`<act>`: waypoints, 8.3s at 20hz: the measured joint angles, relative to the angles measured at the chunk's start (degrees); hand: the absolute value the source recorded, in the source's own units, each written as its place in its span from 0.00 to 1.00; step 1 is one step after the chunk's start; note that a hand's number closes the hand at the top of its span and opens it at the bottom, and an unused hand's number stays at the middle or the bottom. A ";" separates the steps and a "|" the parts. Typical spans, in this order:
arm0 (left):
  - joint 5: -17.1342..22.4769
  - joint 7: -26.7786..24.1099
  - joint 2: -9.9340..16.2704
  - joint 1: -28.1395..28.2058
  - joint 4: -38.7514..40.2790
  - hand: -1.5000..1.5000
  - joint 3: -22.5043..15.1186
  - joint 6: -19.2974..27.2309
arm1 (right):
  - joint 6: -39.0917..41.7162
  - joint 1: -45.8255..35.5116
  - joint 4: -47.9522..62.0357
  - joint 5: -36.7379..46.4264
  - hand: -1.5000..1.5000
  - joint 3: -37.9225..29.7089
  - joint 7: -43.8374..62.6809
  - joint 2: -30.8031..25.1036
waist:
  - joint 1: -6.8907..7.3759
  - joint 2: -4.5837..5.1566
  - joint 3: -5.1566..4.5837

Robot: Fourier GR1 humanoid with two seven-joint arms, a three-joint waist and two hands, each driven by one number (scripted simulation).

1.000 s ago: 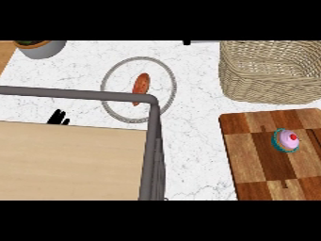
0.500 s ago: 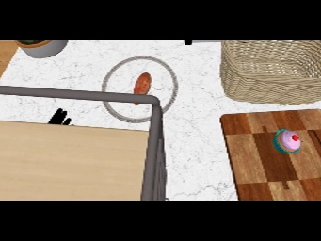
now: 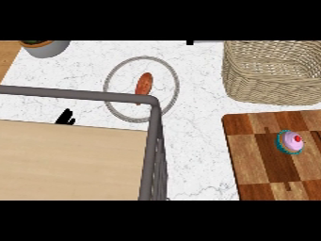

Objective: Pick the cupcake from the cutting board and place it in the basket

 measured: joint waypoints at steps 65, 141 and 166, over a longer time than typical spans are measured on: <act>-7.71 3.58 -2.74 -1.17 0.28 0.50 1.18 -1.45 | -24.18 7.56 19.26 41.00 1.00 17.60 -12.85 28.95 | 1.78 0.06 0.20; -11.85 4.27 -5.56 -0.97 -0.48 0.50 3.91 -4.57 | -48.58 -29.91 25.36 39.27 1.00 -20.56 21.11 53.61 | 2.79 0.72 0.28; -13.87 5.75 -6.50 -0.45 -0.55 0.50 4.95 -4.10 | -53.56 -27.65 45.01 41.41 0.00 -24.51 3.13 42.15 | 2.23 0.21 0.33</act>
